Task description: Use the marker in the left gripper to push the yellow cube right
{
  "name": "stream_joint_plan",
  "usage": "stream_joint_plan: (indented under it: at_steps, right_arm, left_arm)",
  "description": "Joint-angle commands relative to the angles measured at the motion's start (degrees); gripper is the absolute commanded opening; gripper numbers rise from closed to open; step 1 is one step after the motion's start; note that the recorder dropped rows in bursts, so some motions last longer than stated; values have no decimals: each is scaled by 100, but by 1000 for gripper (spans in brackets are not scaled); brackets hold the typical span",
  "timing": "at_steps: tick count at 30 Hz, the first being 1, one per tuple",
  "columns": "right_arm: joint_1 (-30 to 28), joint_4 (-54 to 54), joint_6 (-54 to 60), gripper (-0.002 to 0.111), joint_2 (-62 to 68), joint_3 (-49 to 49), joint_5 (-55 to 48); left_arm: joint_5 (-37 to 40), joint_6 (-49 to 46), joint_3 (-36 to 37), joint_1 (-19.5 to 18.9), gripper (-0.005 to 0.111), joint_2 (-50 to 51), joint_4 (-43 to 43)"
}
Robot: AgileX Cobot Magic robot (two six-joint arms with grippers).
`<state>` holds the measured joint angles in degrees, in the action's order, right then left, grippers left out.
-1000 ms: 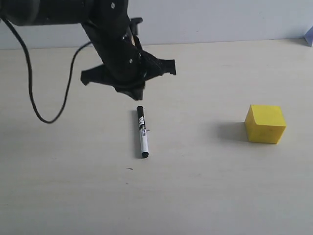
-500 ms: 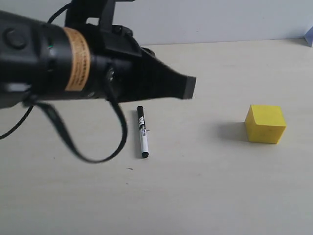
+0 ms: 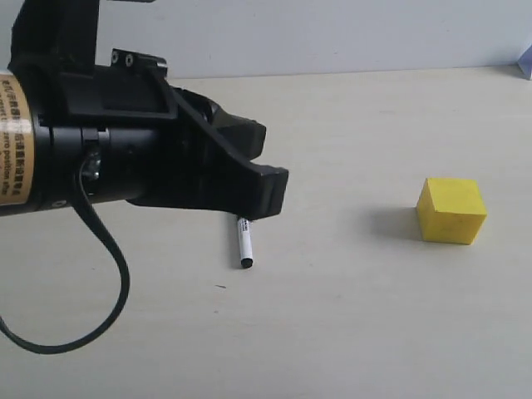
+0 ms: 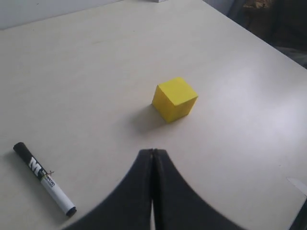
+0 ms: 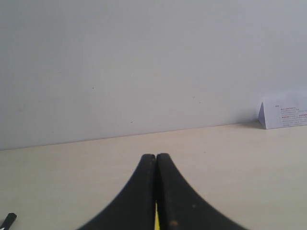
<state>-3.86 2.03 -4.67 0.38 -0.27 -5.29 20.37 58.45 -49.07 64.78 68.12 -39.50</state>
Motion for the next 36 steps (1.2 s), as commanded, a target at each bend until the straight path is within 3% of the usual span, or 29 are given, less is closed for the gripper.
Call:
stream_joint_plan:
  at_steps: [1,8,11,14,18,26,32,36]
  right_arm:
    - [16,18,11,0,-38,27,28]
    - [16,18,11,0,-38,27,28]
    - [16,18,11,0,-38,27,28]
    - [16,18,11,0,-38,27,28]
    - [16,18,11,0,-38,27,28]
    - [16,18,11,0,-38,27,28]
    - [16,18,11,0,-38,27,28]
    - [16,18,11,0,-38,27,28]
  left_arm:
    - [-71,37,-43,33,0,-49,-41]
    - [998,49,27,18,0,-49,609]
    - [1085,49,375,-237,0,-388,931]
    - [750,26,894,-814,0,-929,1215]
    - [124,25,1824,-2105,0,-2056,1477]
    - [49,16,3218,-4036,0,-4892,1486]
    - [49,16,4005,-4879,0,-6622,1486]
    - [37,-163,4363,-5106,0,-6812,1452]
